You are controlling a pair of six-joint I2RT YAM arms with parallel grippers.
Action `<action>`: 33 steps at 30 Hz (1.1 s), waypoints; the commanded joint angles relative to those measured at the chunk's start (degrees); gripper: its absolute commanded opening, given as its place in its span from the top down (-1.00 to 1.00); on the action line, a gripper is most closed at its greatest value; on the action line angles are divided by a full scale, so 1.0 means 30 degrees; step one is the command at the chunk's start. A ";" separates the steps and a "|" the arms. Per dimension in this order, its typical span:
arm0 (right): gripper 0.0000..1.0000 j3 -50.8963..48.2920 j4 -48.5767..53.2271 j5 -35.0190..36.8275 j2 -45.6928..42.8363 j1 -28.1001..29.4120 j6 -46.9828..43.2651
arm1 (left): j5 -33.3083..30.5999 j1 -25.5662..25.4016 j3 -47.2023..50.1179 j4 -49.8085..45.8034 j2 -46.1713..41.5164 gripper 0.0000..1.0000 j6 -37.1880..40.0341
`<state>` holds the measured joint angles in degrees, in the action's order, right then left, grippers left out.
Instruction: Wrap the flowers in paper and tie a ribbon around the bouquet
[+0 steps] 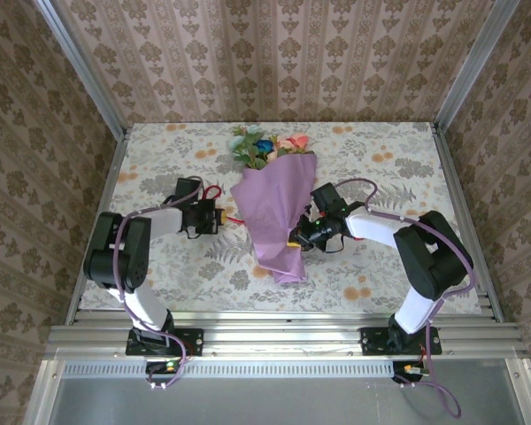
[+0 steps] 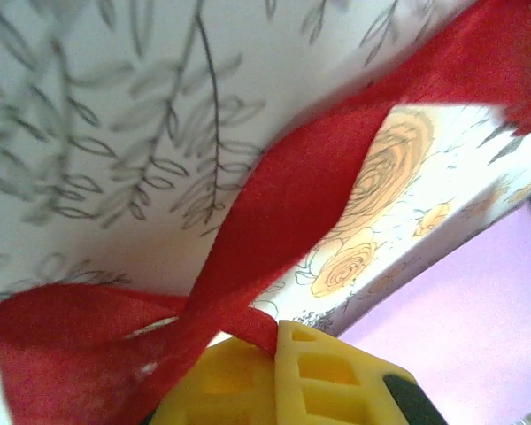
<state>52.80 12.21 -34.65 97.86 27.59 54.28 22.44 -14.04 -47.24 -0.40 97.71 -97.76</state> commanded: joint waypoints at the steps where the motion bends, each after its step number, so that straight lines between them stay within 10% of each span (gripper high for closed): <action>1: 1.00 0.0761 0.0049 0.1095 0.0365 0.0001 0.0246 | -0.0477 0.0339 0.0047 -0.2476 -0.1387 1.00 0.1183; 13: 1.00 0.0528 0.0624 0.1280 0.0802 0.0440 -0.0029 | 0.0281 0.2635 -0.0126 -0.4222 -0.2354 1.00 0.3654; 17: 1.00 0.0558 0.0697 0.1480 0.1125 0.0478 -0.0076 | 0.1100 0.2639 -0.1749 -0.7029 -0.2509 0.07 0.4674; 20: 1.00 0.0722 0.0867 0.1561 0.1289 0.0506 -0.0051 | -0.0883 0.2706 -0.4644 -1.2165 -0.3020 -0.17 0.7657; 24: 1.00 0.0756 0.0879 0.1598 0.1351 0.0529 0.0011 | -0.3246 0.3786 -0.7331 -1.5521 -0.2253 -0.19 1.0214; 33: 1.00 0.0947 0.0999 0.1546 0.1348 0.0638 -0.0107 | -0.2330 0.6066 -0.7786 -1.1992 0.1071 -0.21 0.7669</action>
<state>54.59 12.47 -30.76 101.12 28.93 54.19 16.29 4.14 -69.10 -36.58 97.97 -72.69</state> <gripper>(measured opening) 0.070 0.603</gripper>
